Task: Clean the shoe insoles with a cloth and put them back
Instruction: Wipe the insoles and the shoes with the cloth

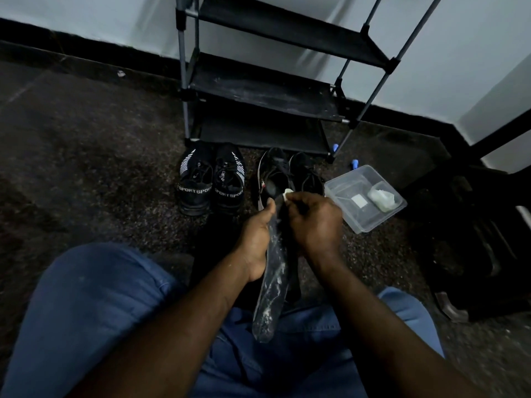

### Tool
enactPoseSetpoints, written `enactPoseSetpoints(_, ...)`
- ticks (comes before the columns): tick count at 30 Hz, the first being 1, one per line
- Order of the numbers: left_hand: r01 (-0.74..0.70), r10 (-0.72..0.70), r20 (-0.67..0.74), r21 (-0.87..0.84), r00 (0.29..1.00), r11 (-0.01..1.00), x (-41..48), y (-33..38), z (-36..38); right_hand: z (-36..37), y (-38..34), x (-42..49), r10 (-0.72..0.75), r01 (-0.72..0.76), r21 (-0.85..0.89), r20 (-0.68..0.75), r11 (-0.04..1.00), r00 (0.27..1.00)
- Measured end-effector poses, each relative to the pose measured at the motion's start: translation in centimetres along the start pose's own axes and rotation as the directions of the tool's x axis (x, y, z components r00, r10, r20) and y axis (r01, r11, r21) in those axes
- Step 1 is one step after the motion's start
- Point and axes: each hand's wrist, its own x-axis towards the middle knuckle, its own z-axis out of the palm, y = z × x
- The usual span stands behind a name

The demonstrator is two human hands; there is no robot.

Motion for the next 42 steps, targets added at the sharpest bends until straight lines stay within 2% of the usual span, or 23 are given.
enactPoseSetpoints(3, -0.021, 0.02, -0.04, -0.016, 0.999, 1.0, 0.3, 0.2, -0.4, 0.2, -1.3, -1.3, -0.097, 0.094, 0.06, 0.054, 0.994, 0.994)
enactPoseSetpoints(5, -0.028, 0.027, -0.047, -0.017, 0.999, 0.999, 0.3, 0.2, -0.3, 0.0, -1.3, -1.2, -0.142, 0.14, 0.035, 0.082, 0.99, 0.986)
enactPoseSetpoints(7, -0.017, 0.017, -0.019, -0.005, 1.0, 1.0, 0.1, 0.0, -0.1, -0.3, -0.2, -0.2, -0.109, 0.112, -0.051, 0.061, 0.992, 0.992)
enactPoseSetpoints(10, -0.006, 0.007, 0.014, -0.006, 1.0, 1.0, 0.0, -0.2, 0.0, -0.7, 0.9, 0.6, 0.01, -0.009, -0.036, 0.021, 0.999, 1.0)
enactPoseSetpoints(16, -0.008, 0.006, -0.03, -0.065, 1.0, 0.998, 0.5, 0.3, -0.2, -0.1, -0.9, -2.0, -0.209, 0.217, -0.066, 0.107, 0.974, 0.972)
enactPoseSetpoints(19, 0.006, -0.005, 0.007, -0.059, 1.0, 0.998, 0.4, 0.3, -0.3, -0.2, 0.3, -0.6, -0.13, 0.139, -0.123, 0.073, 0.983, 0.989)
enactPoseSetpoints(22, 0.006, -0.005, 0.015, -0.053, 1.0, 0.999, 0.2, 0.2, -0.2, -0.5, 1.0, 0.0, -0.036, 0.04, -0.108, 0.035, 0.993, 0.999)
enactPoseSetpoints(25, -0.019, 0.018, -0.037, -0.024, 0.999, 1.0, 0.3, 0.3, -0.3, -0.3, -0.5, -1.8, -0.167, 0.171, -0.099, 0.049, 0.98, 0.985)
enactPoseSetpoints(28, -0.046, 0.044, -0.084, -0.014, 0.995, 0.999, 0.4, 0.7, -0.4, -0.5, -1.2, -2.8, -0.257, 0.272, -0.095, 0.15, 0.958, 0.955)
enactPoseSetpoints(30, -0.033, 0.032, -0.061, -0.017, 0.998, 0.999, 0.2, 0.6, -0.1, -0.6, -0.3, -1.8, -0.228, 0.247, -0.162, 0.128, 0.955, 0.965)
enactPoseSetpoints(32, -0.023, 0.023, -0.035, -0.017, 0.999, 1.0, -0.1, 0.4, 0.1, -0.9, 0.8, -0.8, -0.127, 0.139, -0.208, 0.066, 0.968, 0.99)
enactPoseSetpoints(35, -0.012, 0.012, 0.004, -0.019, 1.0, 1.0, -0.3, 0.3, 0.1, -0.9, 1.1, -0.6, -0.061, 0.069, -0.193, 0.044, 0.979, 0.997)
enactPoseSetpoints(40, -0.01, 0.01, -0.024, -0.009, 1.0, 1.0, -0.4, 0.9, 0.2, -1.0, -0.2, -2.7, -0.26, 0.287, -0.18, 0.161, 0.941, 0.952)
enactPoseSetpoints(42, -0.019, 0.018, -0.018, -0.016, 1.0, 1.0, -0.3, 0.8, 0.1, -1.5, 0.0, -2.2, -0.273, 0.306, -0.228, 0.168, 0.924, 0.947)
